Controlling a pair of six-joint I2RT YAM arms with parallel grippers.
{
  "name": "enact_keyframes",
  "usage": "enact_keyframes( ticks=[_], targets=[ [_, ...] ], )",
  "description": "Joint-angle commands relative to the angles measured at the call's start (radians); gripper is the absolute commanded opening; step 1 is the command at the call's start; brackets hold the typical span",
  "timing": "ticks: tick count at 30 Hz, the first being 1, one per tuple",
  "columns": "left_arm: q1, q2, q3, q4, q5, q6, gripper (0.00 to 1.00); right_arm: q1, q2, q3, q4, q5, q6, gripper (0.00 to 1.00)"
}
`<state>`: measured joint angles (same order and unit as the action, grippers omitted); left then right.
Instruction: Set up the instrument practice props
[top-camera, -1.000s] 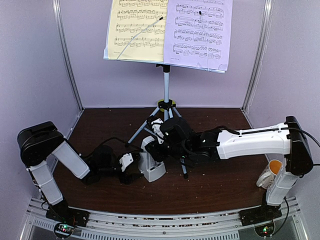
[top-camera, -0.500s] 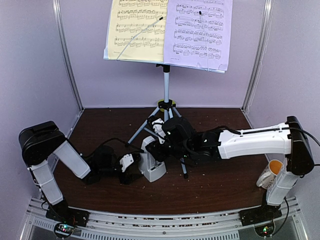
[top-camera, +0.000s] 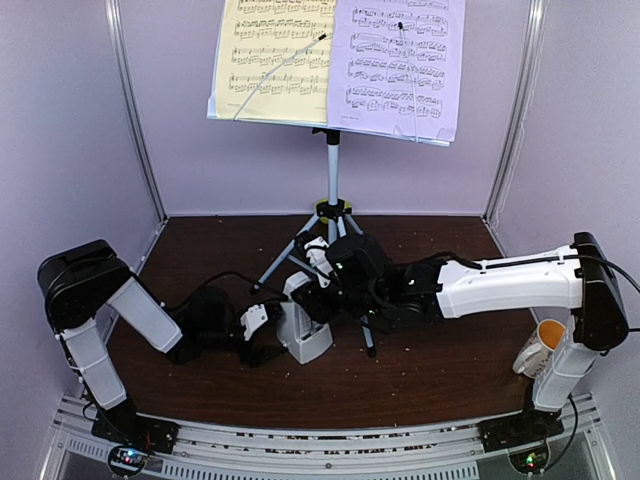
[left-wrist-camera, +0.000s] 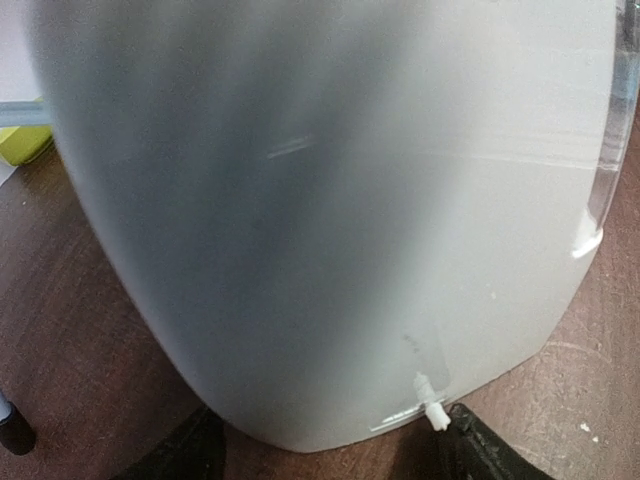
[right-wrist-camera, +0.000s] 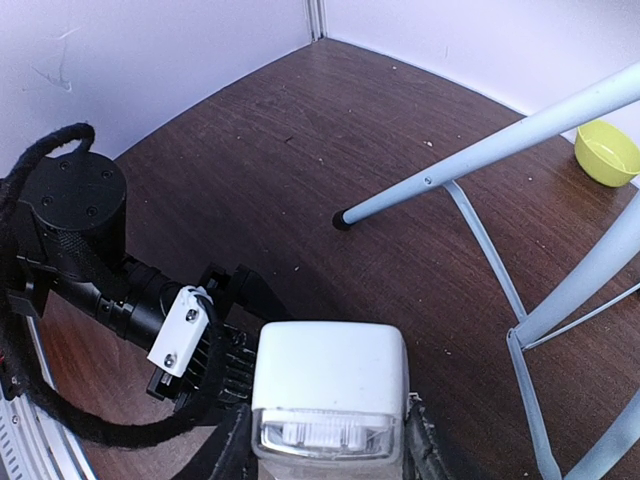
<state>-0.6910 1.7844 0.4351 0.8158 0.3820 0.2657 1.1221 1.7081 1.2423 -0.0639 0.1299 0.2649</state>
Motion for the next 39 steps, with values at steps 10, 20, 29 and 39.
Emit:
enact_keyframes(
  ticks=[10,20,29,39],
  targets=[
    [0.027,0.016,0.021,0.046,0.037,0.012,0.68,-0.005,-0.024,-0.006,0.036,-0.031,-0.006,0.37],
    [0.029,0.018,0.023,0.042,0.043,0.01,0.65,-0.005,-0.025,-0.007,0.039,-0.038,-0.006,0.36],
    [0.031,0.02,0.025,0.04,0.048,0.01,0.64,-0.005,-0.027,-0.012,0.039,-0.04,-0.006,0.35],
    [0.033,0.02,0.023,0.043,0.054,0.01,0.6,-0.005,-0.028,-0.012,0.041,-0.041,-0.004,0.35]
  ],
)
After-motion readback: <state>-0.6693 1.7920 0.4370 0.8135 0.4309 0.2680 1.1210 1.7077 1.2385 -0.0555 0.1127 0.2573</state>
